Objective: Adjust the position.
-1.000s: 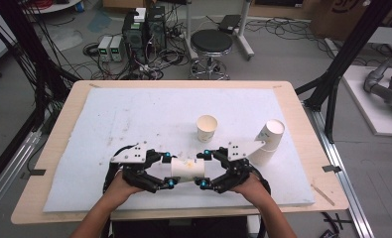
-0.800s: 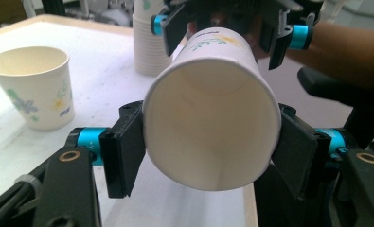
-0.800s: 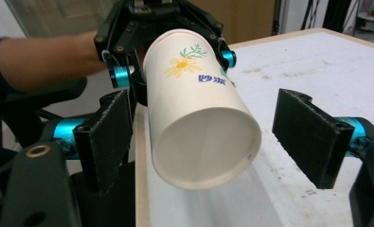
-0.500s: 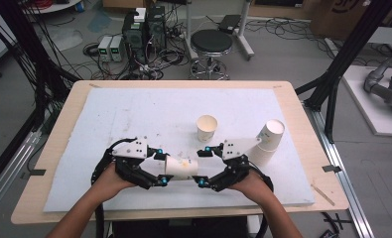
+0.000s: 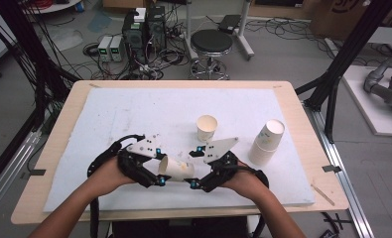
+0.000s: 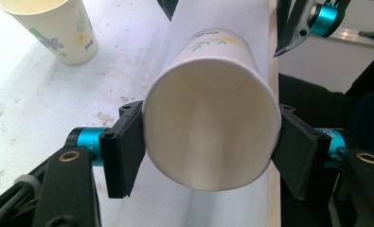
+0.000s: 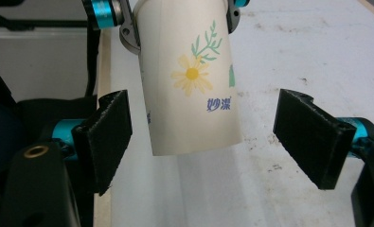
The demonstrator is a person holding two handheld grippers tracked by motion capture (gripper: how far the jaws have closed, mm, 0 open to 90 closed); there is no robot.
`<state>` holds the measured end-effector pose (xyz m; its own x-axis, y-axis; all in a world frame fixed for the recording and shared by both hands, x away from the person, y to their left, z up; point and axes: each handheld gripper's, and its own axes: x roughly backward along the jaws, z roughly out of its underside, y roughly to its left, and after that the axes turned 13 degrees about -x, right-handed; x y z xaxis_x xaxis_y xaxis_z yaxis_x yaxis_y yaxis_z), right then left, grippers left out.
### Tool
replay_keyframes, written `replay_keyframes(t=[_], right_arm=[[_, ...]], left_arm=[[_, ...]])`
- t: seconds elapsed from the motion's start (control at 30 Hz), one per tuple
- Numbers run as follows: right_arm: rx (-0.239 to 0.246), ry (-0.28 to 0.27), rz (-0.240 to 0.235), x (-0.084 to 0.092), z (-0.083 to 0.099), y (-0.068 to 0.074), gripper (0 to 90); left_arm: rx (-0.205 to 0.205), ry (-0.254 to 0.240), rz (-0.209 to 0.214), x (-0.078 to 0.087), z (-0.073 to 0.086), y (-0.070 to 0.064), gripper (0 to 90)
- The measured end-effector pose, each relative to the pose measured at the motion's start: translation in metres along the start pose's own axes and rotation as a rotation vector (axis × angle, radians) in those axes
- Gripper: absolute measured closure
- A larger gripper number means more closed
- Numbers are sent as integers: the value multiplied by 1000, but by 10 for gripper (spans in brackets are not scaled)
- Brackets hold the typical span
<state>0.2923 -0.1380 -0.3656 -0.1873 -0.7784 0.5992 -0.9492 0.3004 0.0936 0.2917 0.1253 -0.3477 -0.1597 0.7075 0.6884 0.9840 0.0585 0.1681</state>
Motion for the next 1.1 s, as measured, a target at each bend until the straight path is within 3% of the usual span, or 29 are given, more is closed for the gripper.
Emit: replay_keyframes(t=[0.3,0.63,0.83,0.9,1.1], right_arm=[[50,65,20,-8,-8,4,208],[84,110,39,-15,-15,5,209],[107,160,57,-28,-16,9,214],[112,163,56,-30,-17,9,263],[133,194,55,-38,-17,11,288]], left_arm=[[-32,79,3,0,-10,3,326],[-40,136,8,-2,-17,5,327],[-36,161,15,-5,-20,5,327],[-37,170,16,-6,-20,4,329],[-29,178,18,-9,-21,4,329]])
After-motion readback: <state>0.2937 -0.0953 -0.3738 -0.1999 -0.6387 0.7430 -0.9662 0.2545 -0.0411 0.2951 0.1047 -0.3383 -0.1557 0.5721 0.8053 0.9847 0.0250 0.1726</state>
